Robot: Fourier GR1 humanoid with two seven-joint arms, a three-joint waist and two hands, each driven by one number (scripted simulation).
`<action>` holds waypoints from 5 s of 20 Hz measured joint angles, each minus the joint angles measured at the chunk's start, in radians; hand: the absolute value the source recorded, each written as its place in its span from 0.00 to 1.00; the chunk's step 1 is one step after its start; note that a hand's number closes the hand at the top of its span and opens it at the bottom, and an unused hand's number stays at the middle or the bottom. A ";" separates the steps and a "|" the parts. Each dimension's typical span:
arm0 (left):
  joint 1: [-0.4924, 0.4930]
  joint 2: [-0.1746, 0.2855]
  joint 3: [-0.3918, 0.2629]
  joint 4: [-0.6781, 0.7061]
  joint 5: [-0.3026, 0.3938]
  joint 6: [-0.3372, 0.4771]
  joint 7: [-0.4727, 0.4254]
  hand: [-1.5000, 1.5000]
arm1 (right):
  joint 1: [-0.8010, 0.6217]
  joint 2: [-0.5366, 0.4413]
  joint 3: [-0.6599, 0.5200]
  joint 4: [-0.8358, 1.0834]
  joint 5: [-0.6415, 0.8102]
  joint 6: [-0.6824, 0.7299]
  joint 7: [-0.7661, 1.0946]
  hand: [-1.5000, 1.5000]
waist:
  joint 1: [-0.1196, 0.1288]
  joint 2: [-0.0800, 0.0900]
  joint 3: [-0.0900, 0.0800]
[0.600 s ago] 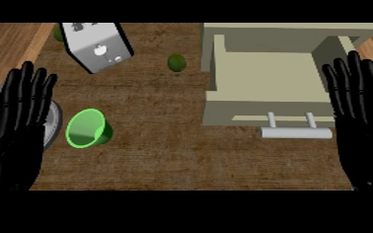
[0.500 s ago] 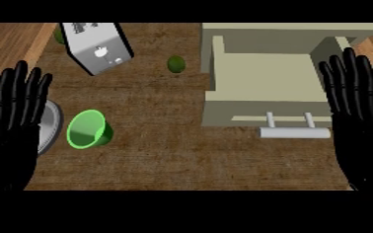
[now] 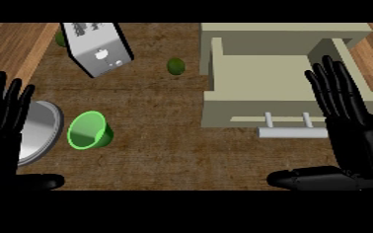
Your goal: Pick up the cup, place it into the drawer and close the drawer
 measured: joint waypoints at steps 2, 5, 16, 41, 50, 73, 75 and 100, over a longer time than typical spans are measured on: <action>-0.003 -0.005 0.019 0.058 0.021 -0.017 -0.027 0.00 | -0.026 -0.009 -0.012 0.030 -0.017 0.016 0.016 0.00 | 0.000 0.000 0.000; -0.014 -0.001 0.042 0.128 0.025 -0.028 -0.047 0.00 | -0.067 -0.012 -0.032 0.084 -0.025 0.029 0.012 0.00 | -0.001 -0.001 0.000; -0.052 0.022 0.102 0.485 -0.040 -0.086 -0.224 0.00 | -0.147 -0.026 -0.086 0.170 -0.043 0.068 -0.011 0.00 | -0.004 -0.001 0.000; -0.324 0.142 0.188 1.564 -0.205 -0.147 -0.918 0.00 | -0.220 -0.041 -0.142 0.181 -0.060 0.091 0.033 0.00 | -0.012 0.000 -0.001; -0.435 0.176 0.204 1.800 -0.228 -0.136 -1.036 0.00 | -0.248 -0.043 -0.142 0.195 -0.063 0.093 0.052 0.00 | -0.020 0.004 -0.003; -0.516 0.125 0.196 1.777 -0.250 -0.076 -1.120 1.00 | -0.239 -0.075 -0.172 0.180 -0.082 0.121 0.064 0.00 | -0.029 0.008 -0.004; -0.520 0.118 0.204 1.767 -0.253 -0.020 -1.145 1.00 | -0.232 -0.071 -0.168 0.175 -0.078 0.120 0.062 0.00 | -0.030 0.008 -0.003; -0.848 -0.091 0.056 1.424 -0.262 -0.044 -0.921 1.00 | -0.215 -0.069 -0.184 0.207 -0.054 0.109 0.036 0.00 | 0.002 -0.010 0.002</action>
